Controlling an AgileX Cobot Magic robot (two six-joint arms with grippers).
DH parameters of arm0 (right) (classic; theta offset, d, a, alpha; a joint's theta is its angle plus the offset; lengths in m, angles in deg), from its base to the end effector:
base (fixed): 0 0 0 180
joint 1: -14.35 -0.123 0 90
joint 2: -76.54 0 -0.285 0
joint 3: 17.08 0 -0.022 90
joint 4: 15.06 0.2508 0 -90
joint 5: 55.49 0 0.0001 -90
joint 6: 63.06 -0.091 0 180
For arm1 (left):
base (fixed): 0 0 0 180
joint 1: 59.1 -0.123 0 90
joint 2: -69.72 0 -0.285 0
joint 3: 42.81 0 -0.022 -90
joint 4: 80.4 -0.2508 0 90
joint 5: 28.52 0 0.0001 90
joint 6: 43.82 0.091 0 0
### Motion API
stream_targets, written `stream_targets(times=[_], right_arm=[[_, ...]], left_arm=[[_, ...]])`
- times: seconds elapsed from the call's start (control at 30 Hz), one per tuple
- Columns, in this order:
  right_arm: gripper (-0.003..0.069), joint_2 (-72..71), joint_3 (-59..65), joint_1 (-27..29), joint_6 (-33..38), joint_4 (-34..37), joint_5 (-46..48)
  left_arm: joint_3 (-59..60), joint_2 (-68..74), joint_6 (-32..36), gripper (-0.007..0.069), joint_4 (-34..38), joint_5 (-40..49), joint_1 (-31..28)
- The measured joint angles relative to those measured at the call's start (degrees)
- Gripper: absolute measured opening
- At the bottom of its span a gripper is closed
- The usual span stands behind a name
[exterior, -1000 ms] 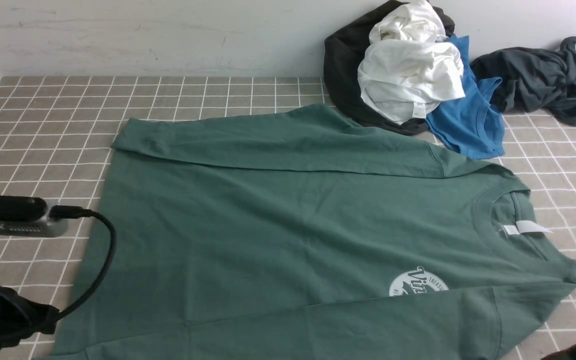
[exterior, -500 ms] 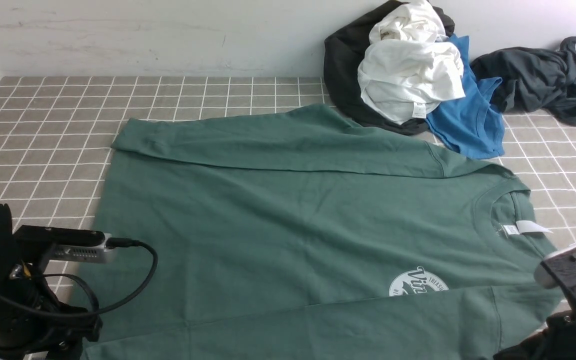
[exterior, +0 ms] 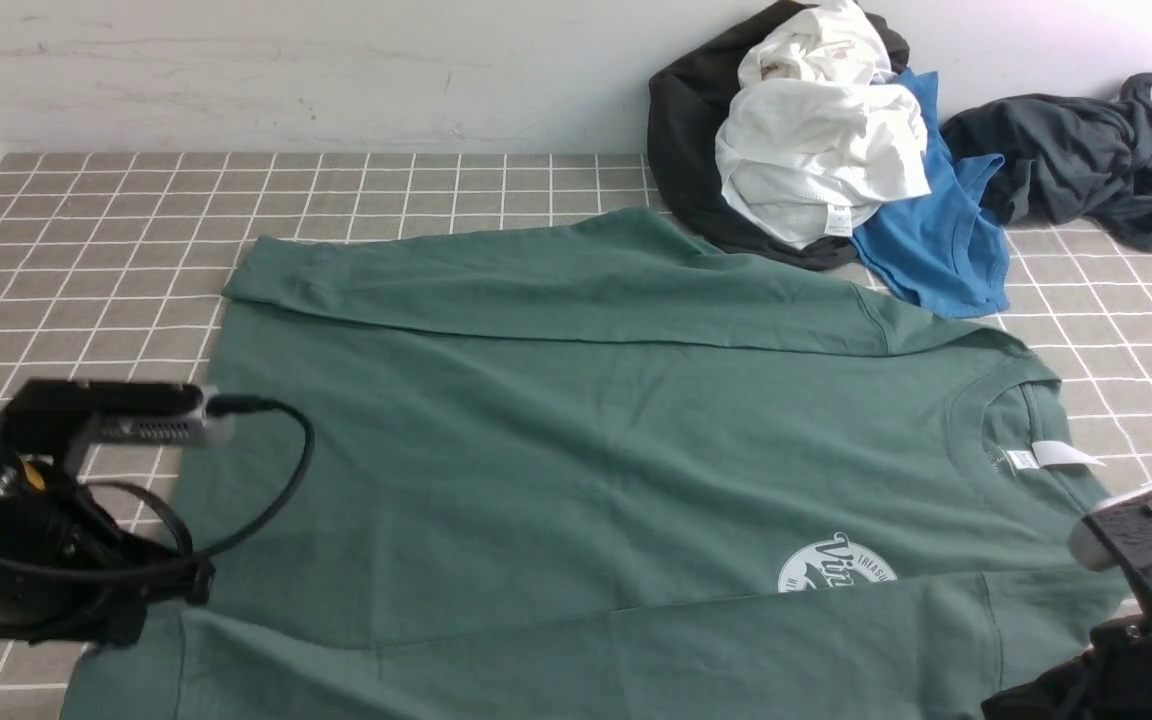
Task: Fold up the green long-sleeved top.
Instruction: Use the left arm to clamp the cuff closest to it, then use the left arm to drag and place the cuff at the centered position on the left edge of the fabric
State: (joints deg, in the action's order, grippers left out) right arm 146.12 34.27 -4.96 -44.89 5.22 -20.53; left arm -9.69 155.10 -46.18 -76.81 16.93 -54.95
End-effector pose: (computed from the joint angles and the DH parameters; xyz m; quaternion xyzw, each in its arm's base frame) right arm 0.1504 0.0719 0.1997 -0.1956 0.9502 0.1308 0.2043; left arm 0.2322 -0.0209 0.2194 -0.0032 0.9899 -0.0331 0.1379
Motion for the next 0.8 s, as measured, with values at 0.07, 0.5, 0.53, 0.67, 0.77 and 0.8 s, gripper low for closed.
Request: stream_targets(times=[0.07, 0.5, 0.53, 0.67, 0.77, 0.8], right_arm=[[-0.0013, 0.0, 0.0, 0.0, 0.0, 0.0, -0.3], [-0.0013, 0.0, 0.0, 0.0, 0.0, 0.1, -0.7], [-0.0013, 0.0, 0.0, 0.0, 0.0, 0.1, -0.7], [-0.0013, 0.0, 0.0, 0.0, 0.0, 0.2, -0.7], [-0.0013, 0.0, 0.0, 0.0, 0.0, 0.2, -0.7], [-0.0013, 0.0, 0.0, 0.0, 0.0, 0.2, -0.7]], left_arm=[[-3.8, -3.3, 1.6, 0.0024, 0.3, 0.2, 0.0], [-20.9, 13.0, 3.6, 0.0029, -4.1, -9.2, 0.0], [-22.9, 16.2, 3.3, 0.0041, -4.2, -8.5, -0.1], [-30.3, 24.5, 1.9, 0.0137, -4.5, -3.6, -0.6], [-40.2, 31.4, -0.8, 0.03, -6.1, -0.5, -1.5], [-42.8, 32.9, -1.4, 0.0344, -6.4, -0.4, -1.7]])
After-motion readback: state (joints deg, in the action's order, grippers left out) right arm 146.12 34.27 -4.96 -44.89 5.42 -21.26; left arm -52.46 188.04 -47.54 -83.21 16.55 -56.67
